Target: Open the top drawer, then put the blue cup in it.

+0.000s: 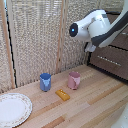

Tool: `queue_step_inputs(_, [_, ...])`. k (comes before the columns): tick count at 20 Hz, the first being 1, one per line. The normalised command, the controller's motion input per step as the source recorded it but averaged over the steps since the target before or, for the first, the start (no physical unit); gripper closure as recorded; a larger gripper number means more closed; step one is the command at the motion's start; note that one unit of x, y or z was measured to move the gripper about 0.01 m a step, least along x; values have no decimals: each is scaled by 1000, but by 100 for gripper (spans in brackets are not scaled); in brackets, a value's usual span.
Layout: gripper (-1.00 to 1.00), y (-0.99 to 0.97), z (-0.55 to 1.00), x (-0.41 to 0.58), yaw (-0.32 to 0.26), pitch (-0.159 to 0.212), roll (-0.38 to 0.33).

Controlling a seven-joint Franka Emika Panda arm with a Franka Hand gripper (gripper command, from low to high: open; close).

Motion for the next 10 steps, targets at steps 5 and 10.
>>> queue_step_inputs(5, [-100,-730,181,-59,31,-7,-194])
queue_step_inputs(10, [-100,-833,371,5,93,45,21])
